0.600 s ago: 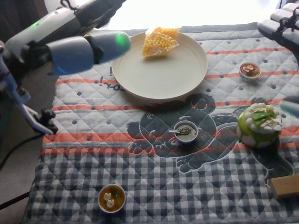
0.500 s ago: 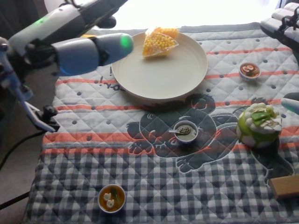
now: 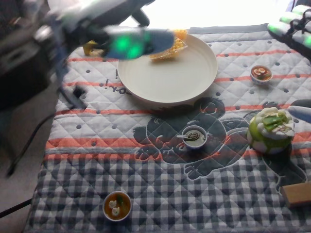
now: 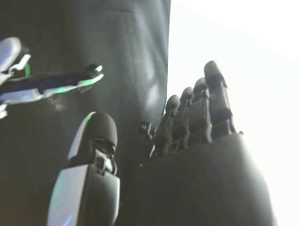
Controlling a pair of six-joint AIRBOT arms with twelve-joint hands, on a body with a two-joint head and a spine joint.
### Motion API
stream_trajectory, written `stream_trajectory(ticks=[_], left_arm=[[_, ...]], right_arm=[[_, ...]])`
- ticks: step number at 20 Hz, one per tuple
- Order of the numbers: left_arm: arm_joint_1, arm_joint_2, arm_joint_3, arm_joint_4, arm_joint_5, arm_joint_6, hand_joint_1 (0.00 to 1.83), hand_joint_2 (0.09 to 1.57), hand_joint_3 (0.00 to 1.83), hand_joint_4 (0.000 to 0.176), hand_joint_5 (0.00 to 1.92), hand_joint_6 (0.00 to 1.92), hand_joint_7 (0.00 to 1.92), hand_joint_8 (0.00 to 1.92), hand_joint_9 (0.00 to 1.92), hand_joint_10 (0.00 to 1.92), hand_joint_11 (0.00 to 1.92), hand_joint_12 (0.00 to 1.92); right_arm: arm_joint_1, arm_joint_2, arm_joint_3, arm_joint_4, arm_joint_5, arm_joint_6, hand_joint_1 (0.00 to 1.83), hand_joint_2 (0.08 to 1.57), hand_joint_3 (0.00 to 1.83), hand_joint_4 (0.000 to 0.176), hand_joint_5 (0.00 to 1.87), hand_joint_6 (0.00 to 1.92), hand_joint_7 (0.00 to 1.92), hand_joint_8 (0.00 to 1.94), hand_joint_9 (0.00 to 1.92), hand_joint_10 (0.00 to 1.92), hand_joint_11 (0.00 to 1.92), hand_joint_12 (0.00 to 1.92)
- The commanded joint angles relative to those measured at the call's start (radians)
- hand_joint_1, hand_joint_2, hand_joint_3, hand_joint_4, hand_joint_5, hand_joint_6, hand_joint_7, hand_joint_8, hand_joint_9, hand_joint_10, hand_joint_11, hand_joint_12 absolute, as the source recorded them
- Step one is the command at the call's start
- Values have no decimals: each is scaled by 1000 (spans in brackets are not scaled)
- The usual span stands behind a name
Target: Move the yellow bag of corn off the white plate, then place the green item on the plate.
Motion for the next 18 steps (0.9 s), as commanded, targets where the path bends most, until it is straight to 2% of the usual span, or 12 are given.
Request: stream_trajectory(ticks=[1,4,5,6,7,9,11,13,14,15,16,18], left_arm=[[-28,-37,24,-56,-15,87,780,1201,0,27,81,9,73,5,37,13,0,823],[-68,-161,158,-266,104,330,797,1174,0,51,46,3,61,4,81,31,0,955],[-73,-191,199,-306,126,349,769,1175,0,69,12,0,33,0,62,23,0,973],[-79,-226,247,-387,157,412,751,1166,0,75,2,0,14,0,52,18,0,979],[-82,-248,275,-448,175,473,772,1133,0,69,0,0,14,1,48,16,0,1012],[-86,-302,336,-682,206,723,780,1099,0,48,34,8,36,5,53,18,0,1384],[-87,-330,373,-838,214,890,837,1085,0,51,39,3,8,0,5,1,0,1378],[-88,-355,407,-968,220,1018,860,1063,0,56,50,3,3,1,1,0,0,1320],[-88,-368,427,-1070,221,1127,864,1086,1,74,10,4,0,0,0,0,0,1067],[-87,-378,442,-1153,220,1221,930,1083,0,72,6,0,0,0,0,0,0,676],[-87,-386,455,-1212,217,1293,1015,1081,1,49,13,0,0,0,29,7,0,226],[-83,-395,474,-1294,211,1369,1018,1103,0,61,3,0,0,0,128,27,0,575]], right_arm=[[11,2,2,3,125,-2,320,1247,3,0,0,0,0,0,0,0,0,263],[12,-2,6,3,125,7,308,1252,1,0,0,0,0,0,0,0,0,75],[11,-3,7,3,125,13,360,1266,0,0,0,0,0,0,0,0,0,241],[10,-4,9,3,125,21,396,1259,0,27,0,0,0,0,0,0,0,328],[9,-4,10,3,125,24,395,1257,0,36,0,0,0,0,0,0,0,425],[7,-5,11,3,125,27,377,1268,2,27,0,0,0,0,0,0,0,498],[7,-6,12,3,125,29,446,1275,1,37,0,0,0,0,0,0,0,406],[6,-6,13,3,125,33,466,1279,0,43,0,0,0,0,0,0,0,488],[6,-7,13,3,125,33,448,1285,0,34,0,0,0,0,0,0,0,553],[6,-8,13,3,125,34,420,1284,0,38,0,0,0,0,0,0,0,573],[6,-8,13,2,125,34,364,1273,0,36,0,0,0,0,0,0,0,545],[6,-9,14,2,125,37,308,1271,0,25,0,0,0,0,0,0,0,473]])
